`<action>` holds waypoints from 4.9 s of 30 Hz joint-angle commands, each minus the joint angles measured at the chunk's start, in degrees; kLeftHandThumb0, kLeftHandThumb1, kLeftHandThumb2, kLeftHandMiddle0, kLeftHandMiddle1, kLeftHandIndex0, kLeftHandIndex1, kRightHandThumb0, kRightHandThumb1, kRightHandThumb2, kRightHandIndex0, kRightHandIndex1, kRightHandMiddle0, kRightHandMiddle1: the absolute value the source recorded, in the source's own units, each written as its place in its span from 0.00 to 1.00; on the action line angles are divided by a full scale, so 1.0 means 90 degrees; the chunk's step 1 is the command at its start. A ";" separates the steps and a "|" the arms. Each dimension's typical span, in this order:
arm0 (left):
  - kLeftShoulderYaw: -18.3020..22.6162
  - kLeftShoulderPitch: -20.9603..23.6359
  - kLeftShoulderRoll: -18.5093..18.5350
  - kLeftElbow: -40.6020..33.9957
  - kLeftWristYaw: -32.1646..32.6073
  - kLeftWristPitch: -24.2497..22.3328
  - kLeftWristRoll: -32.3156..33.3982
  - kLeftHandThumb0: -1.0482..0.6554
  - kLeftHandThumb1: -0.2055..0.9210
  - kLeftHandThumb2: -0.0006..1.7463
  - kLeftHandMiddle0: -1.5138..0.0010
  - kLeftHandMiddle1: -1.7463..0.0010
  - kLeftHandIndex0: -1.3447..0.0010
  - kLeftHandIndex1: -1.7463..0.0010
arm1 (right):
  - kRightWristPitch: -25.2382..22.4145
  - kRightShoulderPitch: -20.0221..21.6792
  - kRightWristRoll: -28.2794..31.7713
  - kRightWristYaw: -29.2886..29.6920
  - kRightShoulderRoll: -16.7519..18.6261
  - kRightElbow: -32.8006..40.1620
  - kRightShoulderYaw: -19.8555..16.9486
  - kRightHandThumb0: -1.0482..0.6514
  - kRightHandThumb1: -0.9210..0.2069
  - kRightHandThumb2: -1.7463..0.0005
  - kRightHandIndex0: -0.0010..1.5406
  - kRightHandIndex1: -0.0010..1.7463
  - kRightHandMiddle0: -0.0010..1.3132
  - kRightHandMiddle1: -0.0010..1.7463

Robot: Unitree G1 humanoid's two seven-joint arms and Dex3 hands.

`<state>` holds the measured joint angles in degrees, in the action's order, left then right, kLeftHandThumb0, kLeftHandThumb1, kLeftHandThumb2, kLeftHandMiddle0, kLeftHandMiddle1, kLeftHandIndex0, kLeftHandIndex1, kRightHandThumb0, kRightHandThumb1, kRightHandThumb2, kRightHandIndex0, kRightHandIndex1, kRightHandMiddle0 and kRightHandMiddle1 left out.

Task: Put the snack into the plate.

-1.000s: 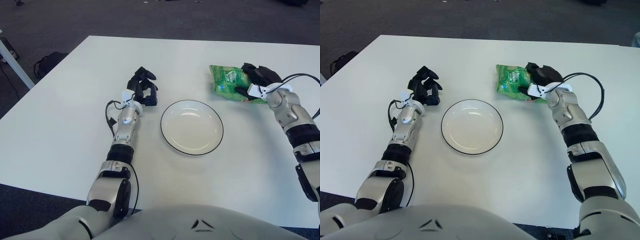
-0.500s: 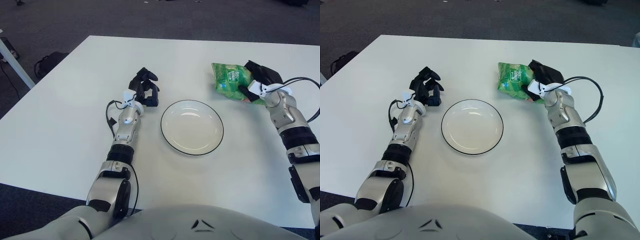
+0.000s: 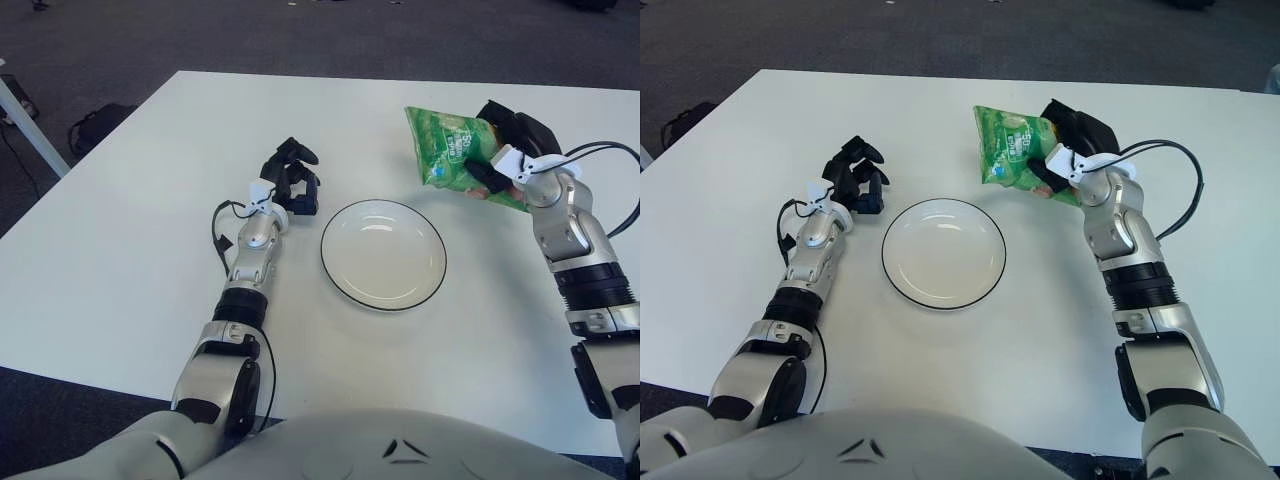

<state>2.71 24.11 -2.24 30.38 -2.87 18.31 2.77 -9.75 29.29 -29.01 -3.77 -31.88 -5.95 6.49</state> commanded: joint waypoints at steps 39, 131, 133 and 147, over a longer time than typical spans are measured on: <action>-0.0092 0.0010 0.0069 0.1365 0.0097 0.0178 -0.0274 0.61 0.32 0.87 0.59 0.00 0.55 0.00 | 0.0821 0.0039 0.0457 -0.1312 0.0649 0.2034 0.0415 0.62 0.86 0.02 0.57 0.98 0.50 1.00; -0.0053 0.0049 0.0019 0.1420 0.0153 0.0011 -0.0301 0.60 0.13 0.97 0.39 0.00 0.44 0.11 | 0.0308 0.1666 0.3892 -0.6901 -0.0926 0.0970 0.0091 0.08 0.35 0.68 0.00 0.00 0.00 0.08; -0.0049 0.0048 0.0021 0.1432 0.0127 0.0061 -0.0298 0.61 0.15 0.96 0.42 0.00 0.45 0.09 | 0.0483 0.1877 0.4097 -0.7209 -0.1096 0.0429 -0.0083 0.08 0.35 0.68 0.00 0.00 0.00 0.08; 0.0022 0.0112 0.0049 0.1560 0.0084 0.0108 -0.0267 0.61 0.15 0.95 0.42 0.00 0.45 0.10 | 0.0610 0.0922 0.4018 -0.6267 -0.1556 0.0257 -0.1059 0.10 0.45 0.62 0.00 0.00 0.00 0.14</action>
<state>2.59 29.01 -2.06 40.89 -1.70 20.58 -0.15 -3.43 39.85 7.77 -62.58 -44.92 -3.94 -1.64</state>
